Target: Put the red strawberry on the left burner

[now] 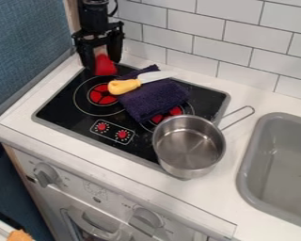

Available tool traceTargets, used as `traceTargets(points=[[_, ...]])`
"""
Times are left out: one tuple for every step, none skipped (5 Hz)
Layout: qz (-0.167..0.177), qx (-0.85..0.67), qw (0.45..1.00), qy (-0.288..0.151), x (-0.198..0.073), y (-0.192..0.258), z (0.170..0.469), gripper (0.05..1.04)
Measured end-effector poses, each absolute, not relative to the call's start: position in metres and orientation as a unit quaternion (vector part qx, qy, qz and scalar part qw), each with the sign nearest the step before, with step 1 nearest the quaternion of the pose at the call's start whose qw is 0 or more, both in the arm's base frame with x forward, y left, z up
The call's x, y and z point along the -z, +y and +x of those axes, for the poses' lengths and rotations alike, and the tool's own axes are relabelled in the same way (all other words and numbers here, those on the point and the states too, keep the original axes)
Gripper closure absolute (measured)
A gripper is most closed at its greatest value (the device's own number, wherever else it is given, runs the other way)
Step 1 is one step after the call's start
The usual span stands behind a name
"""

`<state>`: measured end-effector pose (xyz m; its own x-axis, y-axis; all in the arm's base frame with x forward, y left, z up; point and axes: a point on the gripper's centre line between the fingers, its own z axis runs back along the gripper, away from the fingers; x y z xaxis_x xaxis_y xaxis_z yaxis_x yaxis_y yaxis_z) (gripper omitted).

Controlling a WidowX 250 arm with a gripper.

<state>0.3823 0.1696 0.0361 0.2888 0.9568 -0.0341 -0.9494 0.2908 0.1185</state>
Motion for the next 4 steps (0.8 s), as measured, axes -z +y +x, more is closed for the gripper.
traceTargets(points=[[0.04, -0.599, 0.798, 0.058, -0.033, 0.17, 0.381, 0.079], [0.05, -0.615, 0.784, 0.076, -0.039, 0.168, 0.376, 0.083], [0.076, -0.626, 0.772, 0.08, -0.047, 0.171, 0.371, 0.083], [0.083, -0.635, 0.766, 0.05, -0.079, 0.169, 0.371, 0.083]])
